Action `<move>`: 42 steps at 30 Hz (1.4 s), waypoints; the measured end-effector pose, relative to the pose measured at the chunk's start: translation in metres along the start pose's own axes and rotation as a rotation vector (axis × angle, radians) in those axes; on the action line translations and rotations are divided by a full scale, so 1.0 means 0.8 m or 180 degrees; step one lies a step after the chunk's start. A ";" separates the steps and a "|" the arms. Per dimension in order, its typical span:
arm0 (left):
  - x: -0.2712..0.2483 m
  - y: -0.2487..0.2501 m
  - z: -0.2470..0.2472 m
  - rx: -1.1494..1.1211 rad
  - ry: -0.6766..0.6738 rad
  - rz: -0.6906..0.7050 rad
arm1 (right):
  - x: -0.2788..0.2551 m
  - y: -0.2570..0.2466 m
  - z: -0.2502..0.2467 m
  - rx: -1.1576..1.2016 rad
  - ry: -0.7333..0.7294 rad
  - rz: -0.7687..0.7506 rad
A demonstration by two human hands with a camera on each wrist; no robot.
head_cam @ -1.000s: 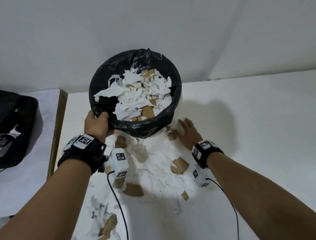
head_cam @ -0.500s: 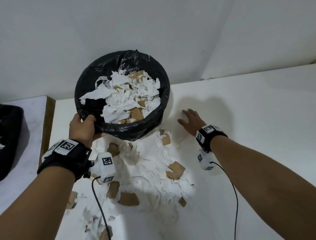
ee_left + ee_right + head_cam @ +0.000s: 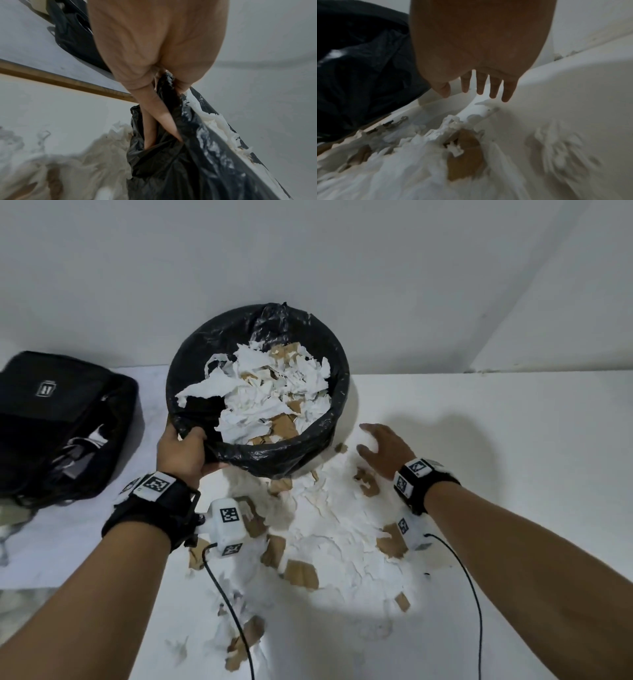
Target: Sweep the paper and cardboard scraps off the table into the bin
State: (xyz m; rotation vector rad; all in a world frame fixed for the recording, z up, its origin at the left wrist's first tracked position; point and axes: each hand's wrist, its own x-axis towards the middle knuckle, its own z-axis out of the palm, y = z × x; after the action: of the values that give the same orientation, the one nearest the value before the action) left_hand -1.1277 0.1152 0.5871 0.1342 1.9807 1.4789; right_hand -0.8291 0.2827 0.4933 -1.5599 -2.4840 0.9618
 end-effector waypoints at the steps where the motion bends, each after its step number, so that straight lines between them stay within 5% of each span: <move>1: 0.001 -0.003 -0.008 -0.0010 0.0054 -0.0015 | 0.009 -0.007 0.004 -0.0104 -0.0209 -0.0026; 7: 0.001 -0.010 -0.051 -0.0100 0.0265 -0.0092 | -0.015 -0.059 0.044 -0.0577 -0.1059 -0.0231; 13: -0.008 0.001 -0.079 -0.0195 0.0347 -0.0059 | -0.082 -0.056 0.065 -0.0498 -0.0728 -0.0543; 18: -0.012 -0.004 -0.106 -0.0110 0.0424 -0.0039 | -0.011 -0.083 0.042 -0.0420 -0.0318 -0.0627; 23: -0.014 -0.014 -0.137 -0.0050 0.0553 -0.0092 | 0.046 -0.140 0.073 -0.0961 -0.0873 -0.1006; 28: -0.019 -0.017 -0.160 -0.0178 0.0700 -0.0116 | 0.016 -0.158 0.124 -0.1578 -0.1413 -0.1366; 36: -0.035 -0.002 -0.176 -0.0302 0.0666 -0.0124 | -0.091 -0.096 0.108 -0.1371 -0.1363 -0.1606; 42: -0.047 0.000 -0.184 -0.0283 0.0634 -0.0065 | -0.046 -0.122 0.086 -0.1025 -0.0764 -0.1843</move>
State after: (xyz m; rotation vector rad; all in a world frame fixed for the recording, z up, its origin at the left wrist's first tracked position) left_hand -1.1796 -0.0219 0.6255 -0.0742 2.0598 1.6178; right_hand -0.9136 0.1905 0.4996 -0.6983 -3.1065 0.7096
